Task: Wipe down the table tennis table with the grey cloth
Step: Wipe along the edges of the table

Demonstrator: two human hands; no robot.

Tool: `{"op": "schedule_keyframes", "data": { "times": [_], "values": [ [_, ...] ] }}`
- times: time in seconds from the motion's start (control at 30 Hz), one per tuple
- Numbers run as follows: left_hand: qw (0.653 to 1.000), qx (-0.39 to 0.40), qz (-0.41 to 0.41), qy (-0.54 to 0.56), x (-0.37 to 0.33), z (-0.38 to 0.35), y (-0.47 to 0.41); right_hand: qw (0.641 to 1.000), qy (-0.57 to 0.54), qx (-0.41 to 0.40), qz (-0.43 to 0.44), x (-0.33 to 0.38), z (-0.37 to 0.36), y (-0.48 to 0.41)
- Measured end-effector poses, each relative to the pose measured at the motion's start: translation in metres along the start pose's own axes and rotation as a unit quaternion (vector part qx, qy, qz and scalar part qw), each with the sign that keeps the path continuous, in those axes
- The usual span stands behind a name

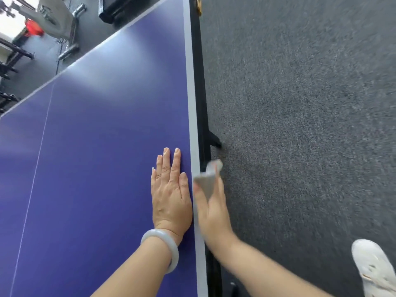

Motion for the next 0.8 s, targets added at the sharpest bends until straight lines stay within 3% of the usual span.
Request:
{"op": "schedule_keyframes", "data": {
  "times": [0.1,0.37,0.53,0.67,0.8],
  "values": [
    [1.0,-0.004,0.0,-0.009,0.0,0.0,0.0,0.999,0.029,0.008,-0.034,-0.006,-0.001,0.026],
    [1.0,-0.005,-0.011,-0.009,0.001,0.002,0.0,0.993,0.086,0.022,-0.074,0.043,-0.006,-0.146],
    [1.0,-0.02,-0.008,-0.006,-0.001,0.002,0.0,0.996,0.046,0.001,-0.073,0.018,-0.002,-0.059],
    [1.0,-0.026,-0.003,-0.001,-0.001,0.001,0.0,0.994,0.028,0.057,-0.089,0.0,0.008,0.022],
    [1.0,-0.018,0.004,-0.009,-0.003,0.003,0.001,0.991,0.064,0.061,-0.102,0.011,0.005,-0.013]
  ]
}}
Point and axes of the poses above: each hand's wrist, its own y-axis away from the middle knuckle, its own z-axis out of the back of the hand, x = y × z, the point moved 2 cm from there along -y, towards the middle knuckle, and after that the axes turned 5 degrees about y, right-handed, at the moved point
